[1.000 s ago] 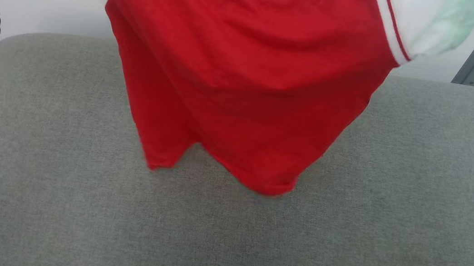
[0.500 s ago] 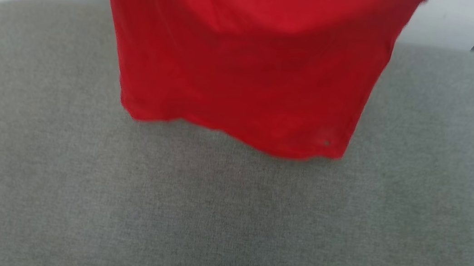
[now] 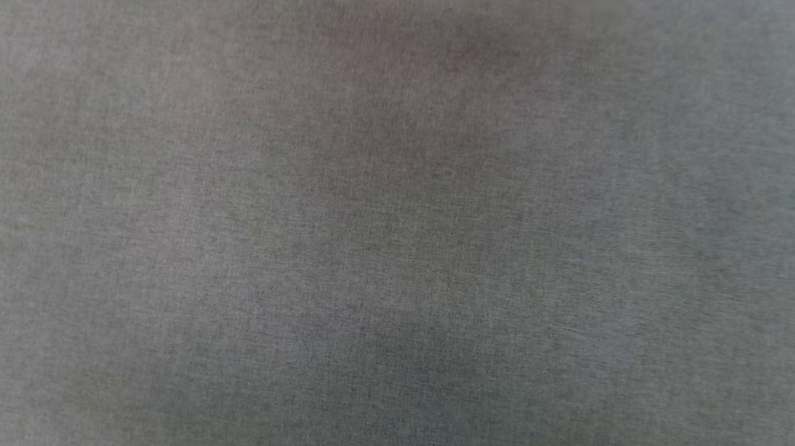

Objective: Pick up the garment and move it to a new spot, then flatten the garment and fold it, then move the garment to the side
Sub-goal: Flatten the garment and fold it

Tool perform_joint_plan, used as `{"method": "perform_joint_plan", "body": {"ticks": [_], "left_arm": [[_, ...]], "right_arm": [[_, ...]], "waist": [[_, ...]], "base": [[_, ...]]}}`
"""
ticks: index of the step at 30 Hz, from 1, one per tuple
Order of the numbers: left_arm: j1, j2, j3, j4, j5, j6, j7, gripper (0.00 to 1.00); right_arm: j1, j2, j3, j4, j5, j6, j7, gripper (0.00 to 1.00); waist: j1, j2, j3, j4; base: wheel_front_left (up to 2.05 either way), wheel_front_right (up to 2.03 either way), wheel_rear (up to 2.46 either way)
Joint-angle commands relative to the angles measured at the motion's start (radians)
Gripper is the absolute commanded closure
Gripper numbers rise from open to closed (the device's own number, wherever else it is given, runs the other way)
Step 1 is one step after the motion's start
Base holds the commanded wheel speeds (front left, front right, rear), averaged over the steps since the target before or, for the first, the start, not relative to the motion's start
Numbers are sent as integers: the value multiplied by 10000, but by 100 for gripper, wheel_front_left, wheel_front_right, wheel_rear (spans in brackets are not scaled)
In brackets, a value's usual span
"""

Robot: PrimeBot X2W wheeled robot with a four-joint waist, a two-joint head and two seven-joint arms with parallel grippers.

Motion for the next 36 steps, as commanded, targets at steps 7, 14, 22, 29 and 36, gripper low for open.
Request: {"method": "perform_joint_plan", "body": {"ticks": [7, 14, 22, 29, 36], "left_arm": [[849, -140, -81, 797, -288, -307, -836, 100], [2570, -261, -626, 1565, -1156, -380, -574, 100], [4445, 12, -1583, 937, -2925, -391, 1405, 100], [6340, 911, -1933, -867, -4717, -391, 2914, 100], [8365, 1966, -2000, -2817, -5673, -59, 3555, 100]], "right_arm": [[53, 210, 219, 1310, -264, 1, -566, 100], [1391, 92, 1507, 1721, 1189, -1, 47, 100], [3760, -726, 2859, 49, 3922, -1, 2093, 100], [6148, -1960, 3280, -2688, 5635, -1, 3693, 100], [8305, -2906, 3145, -4723, 6626, -1, 4644, 100]], "waist": [[0, 0, 367, 266], [0, 0, 286, 325], [0, 0, -169, 332], [0, 0, -688, 282], [0, 0, -1140, 175]], "base": [[0, 0, 0], [0, 0, 0], [0, 0, 0], [0, 0, 0], [0, 0, 0]]}}
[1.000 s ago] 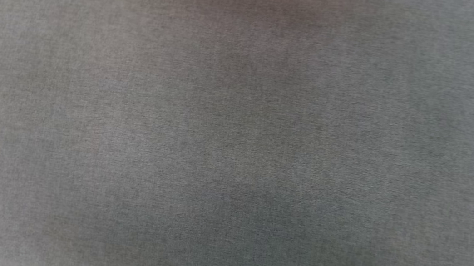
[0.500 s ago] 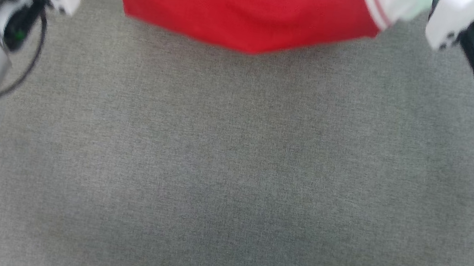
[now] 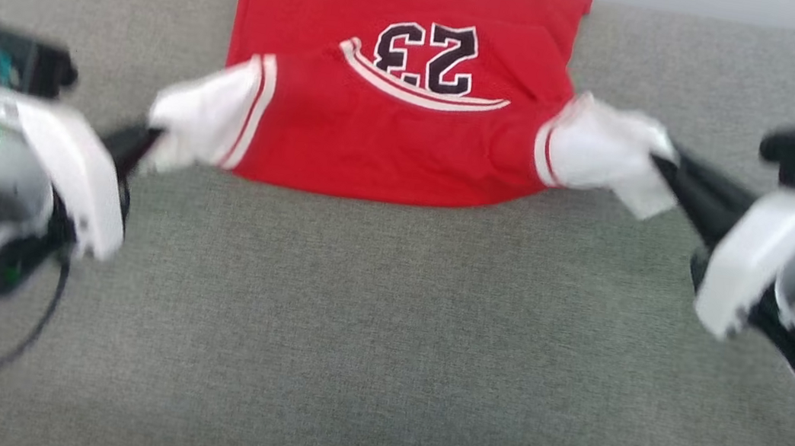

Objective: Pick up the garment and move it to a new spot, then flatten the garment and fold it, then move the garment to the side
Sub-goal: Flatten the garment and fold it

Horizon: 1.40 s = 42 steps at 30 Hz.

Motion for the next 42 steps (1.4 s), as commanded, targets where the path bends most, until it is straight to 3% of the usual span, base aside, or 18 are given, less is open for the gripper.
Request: {"method": "perform_joint_plan", "body": {"ticks": [1, 8, 14, 24, 30, 31, 32, 33, 42], "left_arm": [[523, 190, -97, -477, -128, 179, 168, 100], [2814, 1431, -307, -2874, -592, 1589, 441, 100], [4145, 1831, -686, -3596, -851, 2490, 660, 100], [5448, 2040, -1098, -3577, -1488, 3139, 1174, 100], [5760, 1928, -1042, -3544, -1772, 3264, 1027, 100], [5748, 1893, -1020, -3542, -1729, 3240, 943, 100], [5722, 1822, -963, -3544, -1763, 3194, 848, 100], [5701, 1783, -926, -3527, -1775, 3175, 792, 100], [5223, 1492, -653, -3647, -1524, 2858, 155, 100]], "right_arm": [[424, -292, 8, -417, 86, -1, 176, 100], [2513, -1146, -63, -1954, 757, -3, 1088, 100], [3846, -1456, -23, -2343, 1156, -1, 1796, 100], [5682, -1716, 190, -2247, 1872, -1, 3314, 100], [6191, -1273, -176, -1965, 1711, -1, 3490, 100], [6213, -1174, -260, -1911, 1565, -1, 3433, 84], [6203, -1062, -370, -1862, 1445, -3, 3363, 4], [6177, -947, -438, -1846, 1350, -3, 3386, 0], [5870, -595, -1687, -2912, 619, -6, 4006, 0]], "waist": [[0, 0, -134, -67], [0, 0, -401, -171], [0, 0, -557, -264], [0, 0, -596, -395], [0, 0, -462, -369], [0, 0, -435, -359], [0, 0, -397, -337], [0, 0, -371, -331], [0, 0, -158, -142]], "base": [[0, 0, 0], [0, 0, 0], [0, 0, 0], [0, 0, 0], [0, 0, 0], [0, 0, 0], [0, 0, 0], [0, 0, 0], [0, 0, 0]]}}
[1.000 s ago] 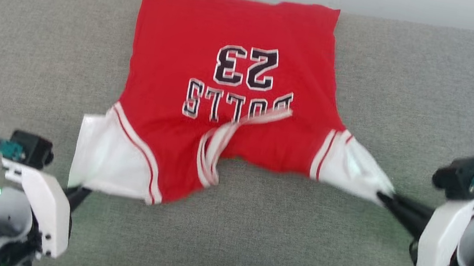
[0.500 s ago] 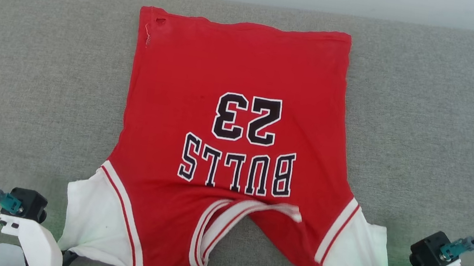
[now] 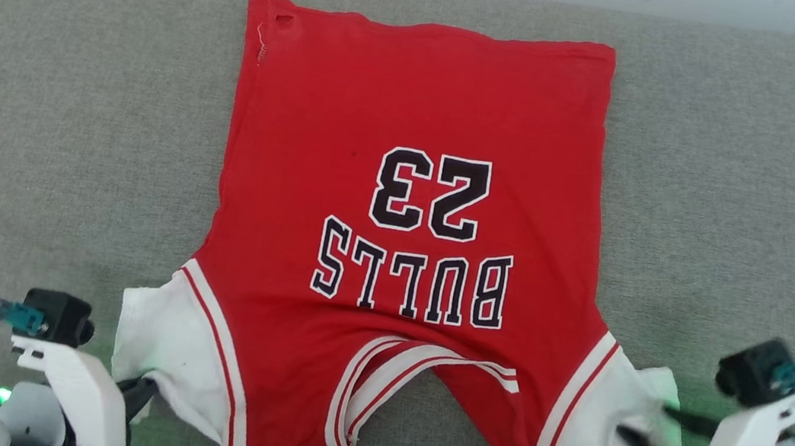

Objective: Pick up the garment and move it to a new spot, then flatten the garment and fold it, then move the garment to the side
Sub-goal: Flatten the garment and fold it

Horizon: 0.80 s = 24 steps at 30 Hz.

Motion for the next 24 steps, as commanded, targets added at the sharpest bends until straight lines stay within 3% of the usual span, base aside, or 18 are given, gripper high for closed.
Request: {"method": "perform_joint_plan", "body": {"ticks": [1, 6, 11, 16, 24], "left_arm": [[-169, -38, 60, -48, 40, -37, -80, 100], [-467, -213, 64, -161, 364, -161, -308, 100], [-916, -484, 21, -208, 654, -299, -388, 100], [-1457, -879, -72, -25, 909, -538, -322, 100], [-2355, -1637, -263, 532, 1224, -1072, -192, 100]], "right_arm": [[-166, 58, -115, -205, -131, 1, 92, 0], [-787, 684, -1382, -1218, -868, 1, 782, 0], [-2277, 1708, -2361, -1261, -2021, 1, 1070, 0], [-4437, 2362, -2523, 92, -2969, -1, 911, 0], [-7497, 2510, -2477, 3696, -3837, 1, 756, 0]], "waist": [[0, 0, 43, 44], [0, 0, 240, 232], [0, 0, 617, 549], [0, 0, 1092, 957], [0, 0, 1885, 1806]], "base": [[0, 0, 0], [0, 0, 0], [0, 0, 0], [0, 0, 0], [0, 0, 0]]}}
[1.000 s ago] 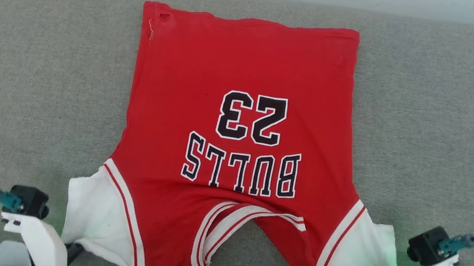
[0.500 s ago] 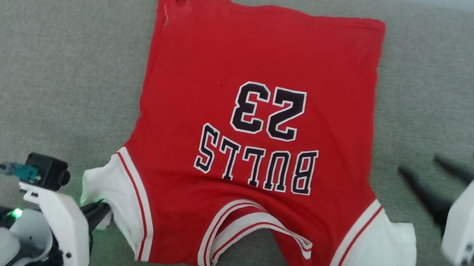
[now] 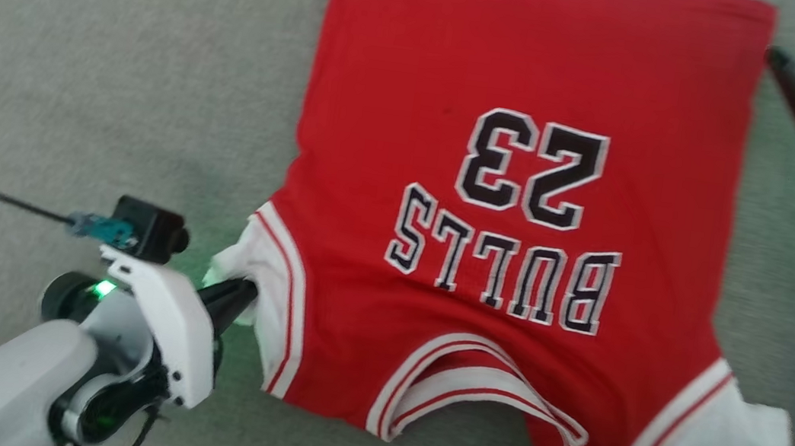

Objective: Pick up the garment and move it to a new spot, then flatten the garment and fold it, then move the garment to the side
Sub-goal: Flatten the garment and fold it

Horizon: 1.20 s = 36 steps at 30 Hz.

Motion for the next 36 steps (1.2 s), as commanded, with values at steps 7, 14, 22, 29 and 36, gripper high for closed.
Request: {"method": "perform_joint_plan", "body": {"ticks": [7, 14, 22, 29, 36], "left_arm": [[-624, -705, -181, 689, 208, -419, -8, 100], [-833, -1180, -340, 1377, 225, -764, -58, 100], [-917, -1453, -418, 1859, 181, -1043, -123, 100], [-839, -1212, -293, 2134, 189, -1055, -277, 100], [-611, -679, 22, 1812, 4, -784, -435, 100]], "right_arm": [[-1723, -17, -387, 2962, -944, 1, 424, 0], [-1970, 360, -701, 5317, -1643, 1, 1785, 0], [-1475, 459, -473, 6560, -1937, 25, 2839, 100], [-1759, 254, 118, 5676, -1304, 24, 2535, 100], [-1321, -340, 1406, 3655, 59, 19, 2427, 100]], "waist": [[0, 0, 846, 991], [0, 0, 1052, 1453], [0, 0, 1002, 1547], [0, 0, 651, 1111], [0, 0, 196, 338]], "base": [[0, 0, 0], [0, 0, 0], [0, 0, 0], [0, 0, 0], [0, 0, 0]]}}
